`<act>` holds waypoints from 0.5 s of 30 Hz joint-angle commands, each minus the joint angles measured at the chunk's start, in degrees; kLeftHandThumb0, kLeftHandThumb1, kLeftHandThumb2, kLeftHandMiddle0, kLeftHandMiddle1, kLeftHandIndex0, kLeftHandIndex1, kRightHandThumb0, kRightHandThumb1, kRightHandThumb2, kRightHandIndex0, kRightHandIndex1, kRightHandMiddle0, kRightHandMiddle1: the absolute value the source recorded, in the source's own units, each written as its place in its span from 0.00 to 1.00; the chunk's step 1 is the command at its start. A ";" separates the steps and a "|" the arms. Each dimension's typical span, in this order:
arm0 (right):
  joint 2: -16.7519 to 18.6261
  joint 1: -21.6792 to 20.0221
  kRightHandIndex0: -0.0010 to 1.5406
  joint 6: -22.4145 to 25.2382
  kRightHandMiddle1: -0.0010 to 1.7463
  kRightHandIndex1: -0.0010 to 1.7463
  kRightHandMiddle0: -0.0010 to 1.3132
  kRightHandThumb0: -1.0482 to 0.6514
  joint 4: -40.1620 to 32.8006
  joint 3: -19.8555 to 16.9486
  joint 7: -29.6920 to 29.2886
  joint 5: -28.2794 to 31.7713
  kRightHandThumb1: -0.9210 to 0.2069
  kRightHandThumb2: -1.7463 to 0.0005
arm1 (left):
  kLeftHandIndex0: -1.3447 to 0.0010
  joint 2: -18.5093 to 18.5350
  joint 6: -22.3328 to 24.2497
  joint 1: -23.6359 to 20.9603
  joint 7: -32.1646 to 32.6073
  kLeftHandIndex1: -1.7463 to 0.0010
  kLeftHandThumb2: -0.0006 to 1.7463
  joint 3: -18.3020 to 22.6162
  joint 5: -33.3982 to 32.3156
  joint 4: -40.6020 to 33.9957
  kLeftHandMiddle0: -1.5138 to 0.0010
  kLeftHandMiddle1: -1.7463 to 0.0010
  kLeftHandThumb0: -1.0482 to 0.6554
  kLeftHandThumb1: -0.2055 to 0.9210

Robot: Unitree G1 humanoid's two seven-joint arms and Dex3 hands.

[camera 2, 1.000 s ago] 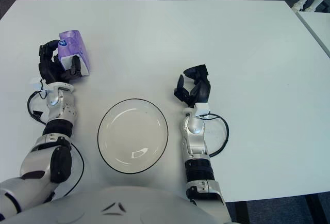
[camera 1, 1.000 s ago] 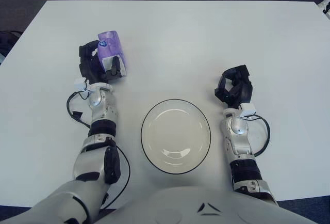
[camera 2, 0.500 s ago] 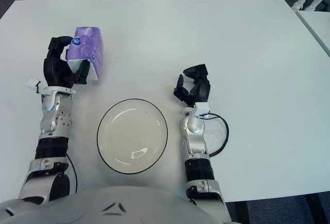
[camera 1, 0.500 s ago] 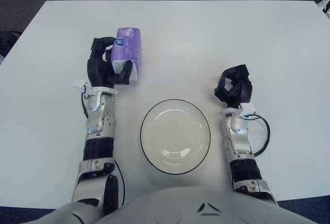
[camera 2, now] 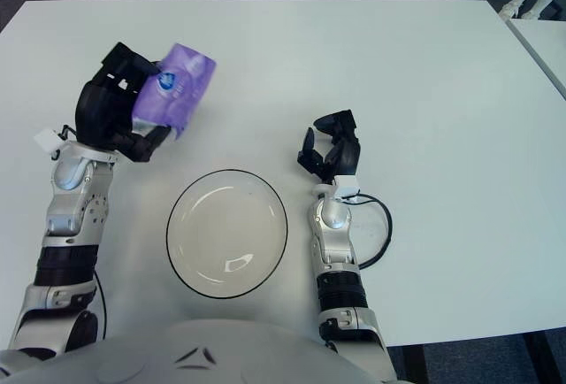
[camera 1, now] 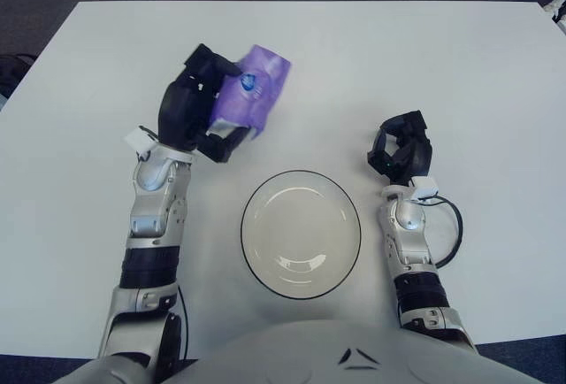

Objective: Put the tissue paper into the plate.

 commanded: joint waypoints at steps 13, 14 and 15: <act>2.48 6.25 0.43 2.25 1.00 0.94 0.33 0.37 8.55 -1.37 0.10 1.86 0.33 0.41 | 0.47 10.21 -8.08 -0.48 -12.89 0.00 1.00 -6.90 11.08 -0.69 0.38 0.06 0.61 0.10; 2.53 6.25 0.43 2.34 1.00 0.94 0.33 0.37 8.47 -1.40 0.04 1.88 0.33 0.41 | 0.47 10.62 -7.72 -0.29 -14.16 0.00 1.00 -8.02 10.73 -1.53 0.38 0.06 0.61 0.10; 2.57 6.25 0.43 2.36 1.00 0.95 0.33 0.37 8.42 -1.42 0.00 1.89 0.33 0.41 | 0.47 10.97 -7.09 -0.15 -15.34 0.00 1.00 -9.18 10.27 -2.47 0.38 0.06 0.61 0.10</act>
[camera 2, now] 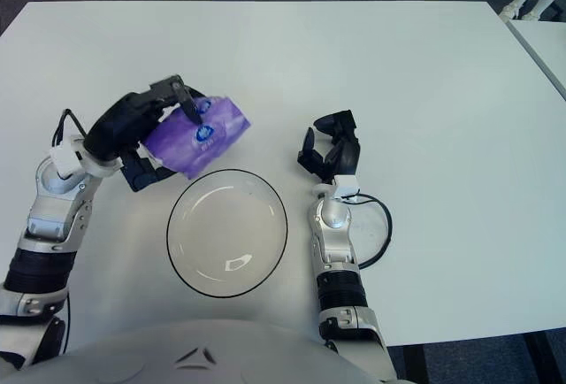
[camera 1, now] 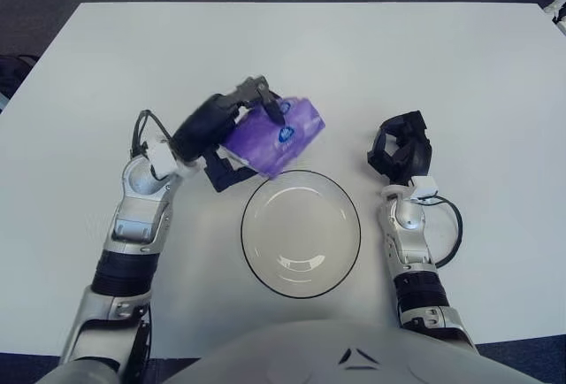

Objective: Put the tissue paper into the plate.

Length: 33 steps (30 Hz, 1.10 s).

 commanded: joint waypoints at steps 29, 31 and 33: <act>2.91 7.28 0.43 1.85 1.00 0.95 0.33 0.38 6.98 -1.14 -0.74 1.47 0.32 0.42 | 0.51 8.77 -23.17 -8.30 -11.64 0.01 1.00 -17.95 11.39 1.10 0.40 0.00 0.61 0.13; 2.89 7.33 0.43 1.69 1.00 0.96 0.33 0.37 6.99 -1.13 -0.62 1.55 0.32 0.42 | 0.51 9.14 -20.66 -8.11 -13.00 0.00 1.00 -18.63 7.81 0.56 0.40 0.00 0.61 0.13; 2.83 7.36 0.43 1.52 1.00 0.96 0.33 0.37 7.08 -1.14 -0.48 1.62 0.33 0.41 | 0.52 9.82 -17.46 -8.34 -15.19 0.02 0.98 -19.38 3.82 -0.08 0.41 0.00 0.61 0.15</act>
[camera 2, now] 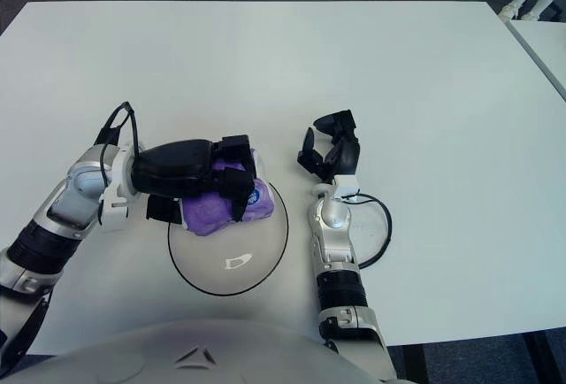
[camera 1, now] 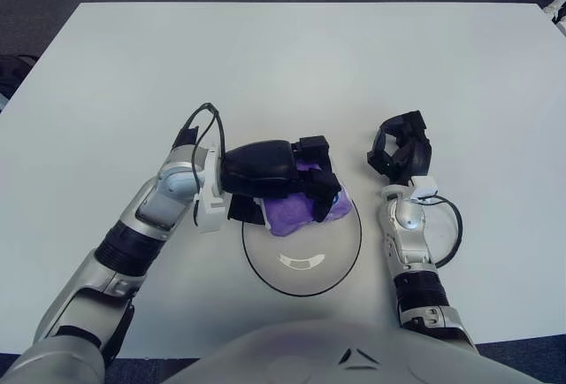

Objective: Put the tissue paper into the plate.

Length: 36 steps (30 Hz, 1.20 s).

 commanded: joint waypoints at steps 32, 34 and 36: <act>3.08 7.27 0.43 4.20 1.00 0.98 0.33 0.38 4.91 -0.02 -3.26 -0.21 0.33 0.41 | 1.00 2.19 -3.65 -4.94 -24.85 0.92 0.47 1.97 -21.43 4.25 1.00 0.99 0.11 1.00; 3.04 7.34 0.42 4.49 1.00 0.98 0.32 0.38 4.77 0.02 -3.13 -0.05 0.32 0.41 | 1.00 2.15 -5.36 -4.46 -24.39 0.93 0.49 2.66 -20.50 4.70 1.00 1.00 0.11 1.00; 3.03 7.54 0.42 4.77 1.00 0.98 0.32 0.38 4.39 0.07 -3.08 0.01 0.32 0.42 | 1.00 2.47 -5.70 -3.73 -23.42 0.93 0.50 3.48 -19.61 4.58 1.00 1.00 0.10 1.00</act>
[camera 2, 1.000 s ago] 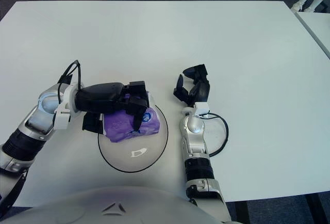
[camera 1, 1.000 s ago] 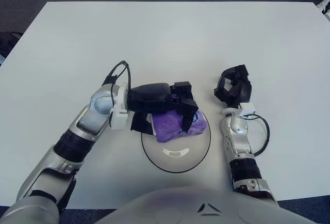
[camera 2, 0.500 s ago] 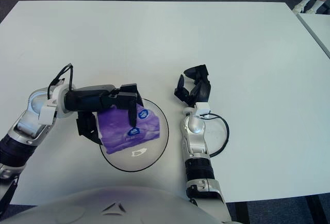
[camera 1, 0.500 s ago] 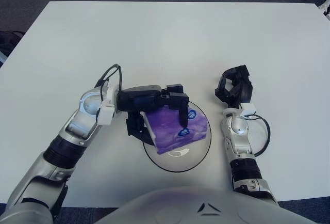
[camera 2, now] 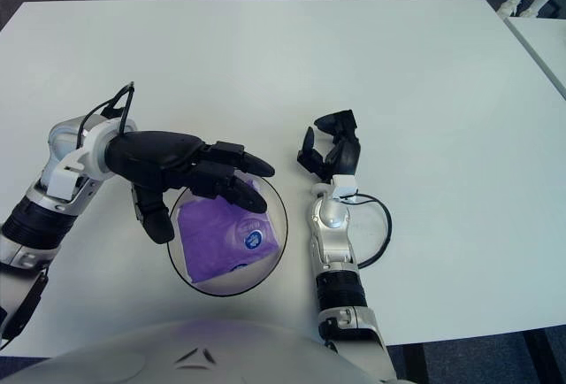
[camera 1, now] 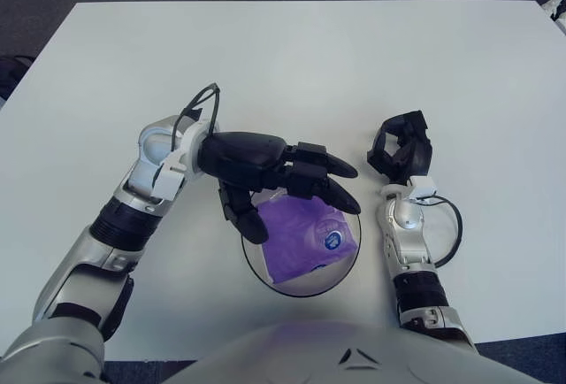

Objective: Put the tissue paper into the plate.

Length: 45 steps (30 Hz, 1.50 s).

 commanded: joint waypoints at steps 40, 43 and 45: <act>3.08 8.23 0.42 3.73 1.00 0.96 0.32 0.38 5.06 -0.32 1.32 3.23 0.32 0.42 | 0.75 -24.73 10.80 17.75 59.38 0.02 0.52 20.45 25.69 1.62 0.60 0.02 0.37 0.77; 2.88 8.02 0.42 3.31 1.00 0.96 0.32 0.38 5.60 -0.42 1.59 3.37 0.32 0.42 | 0.71 -27.11 11.56 17.48 61.80 0.01 0.55 20.87 23.48 3.40 0.53 0.01 0.37 0.72; 2.76 7.86 0.42 3.25 1.00 0.96 0.32 0.38 5.87 -0.53 1.75 3.42 0.32 0.42 | 0.69 -28.58 13.39 17.72 62.52 0.00 0.58 21.38 20.48 3.63 0.50 0.00 0.37 0.69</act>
